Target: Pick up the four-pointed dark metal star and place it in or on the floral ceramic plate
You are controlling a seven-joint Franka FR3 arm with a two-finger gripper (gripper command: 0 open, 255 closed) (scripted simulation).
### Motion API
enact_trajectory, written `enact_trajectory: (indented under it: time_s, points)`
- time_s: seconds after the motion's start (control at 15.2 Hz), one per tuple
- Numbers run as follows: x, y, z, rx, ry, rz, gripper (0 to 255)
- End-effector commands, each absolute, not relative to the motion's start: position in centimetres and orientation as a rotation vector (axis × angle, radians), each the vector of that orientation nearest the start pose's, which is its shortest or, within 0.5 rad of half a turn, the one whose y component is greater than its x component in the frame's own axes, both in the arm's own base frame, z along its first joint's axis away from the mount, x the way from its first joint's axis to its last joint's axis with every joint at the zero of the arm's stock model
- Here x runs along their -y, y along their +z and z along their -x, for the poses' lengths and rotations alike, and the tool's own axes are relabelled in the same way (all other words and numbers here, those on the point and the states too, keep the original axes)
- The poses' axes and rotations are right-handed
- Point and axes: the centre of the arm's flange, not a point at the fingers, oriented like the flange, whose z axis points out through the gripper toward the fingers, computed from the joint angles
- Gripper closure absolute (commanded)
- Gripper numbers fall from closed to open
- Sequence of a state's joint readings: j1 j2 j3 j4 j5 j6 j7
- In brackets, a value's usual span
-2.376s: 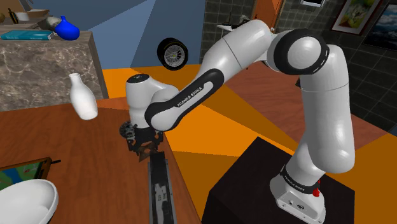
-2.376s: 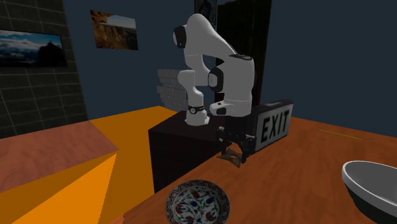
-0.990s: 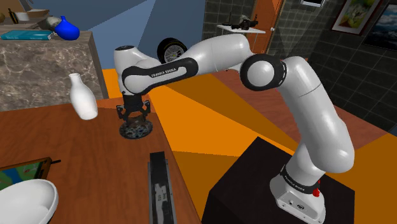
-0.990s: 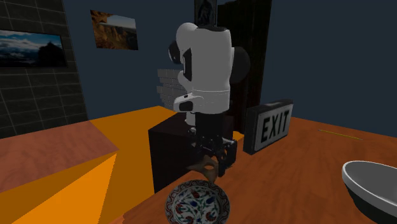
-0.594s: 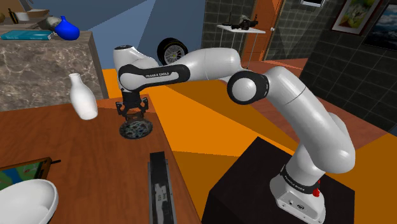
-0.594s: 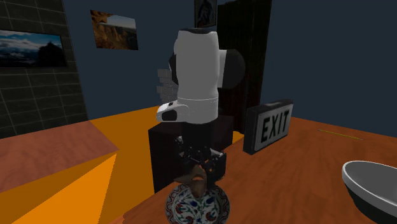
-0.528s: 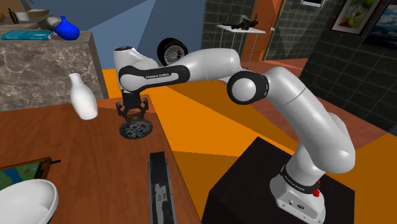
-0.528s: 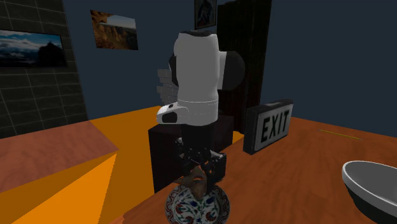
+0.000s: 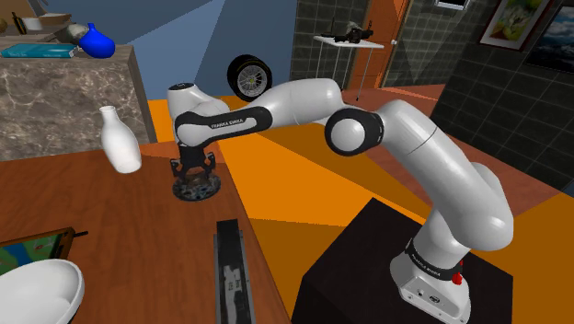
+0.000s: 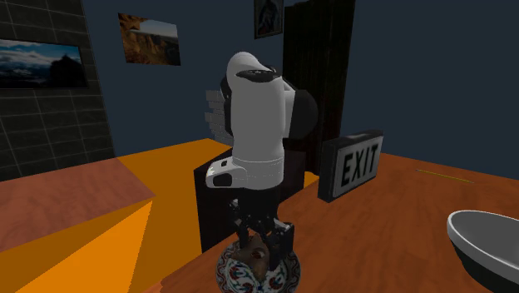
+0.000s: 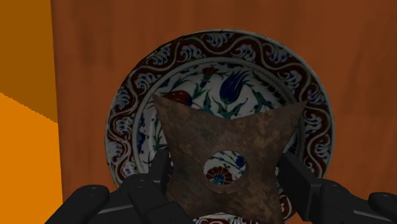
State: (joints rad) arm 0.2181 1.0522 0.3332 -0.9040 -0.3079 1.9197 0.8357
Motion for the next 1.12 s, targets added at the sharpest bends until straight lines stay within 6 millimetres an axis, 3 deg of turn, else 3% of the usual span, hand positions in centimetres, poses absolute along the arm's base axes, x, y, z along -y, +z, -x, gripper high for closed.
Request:
enact_trajectory:
  time_s: [0.0, 0.59, 0.66, 0.99, 1.06]
  points:
    - [-29.9, 24.9, -73.1, -0.532, -0.006, 3.095, 255]
    - [-29.9, 24.4, -73.1, -0.532, -0.006, 3.095, 255]
    - [-29.9, 24.4, -73.1, -0.532, -0.006, 3.095, 0]
    - [-29.9, 24.4, -73.1, -0.532, -0.006, 3.095, 0]
    - [-29.9, 25.8, -73.1, -0.532, -0.006, 3.095, 0]
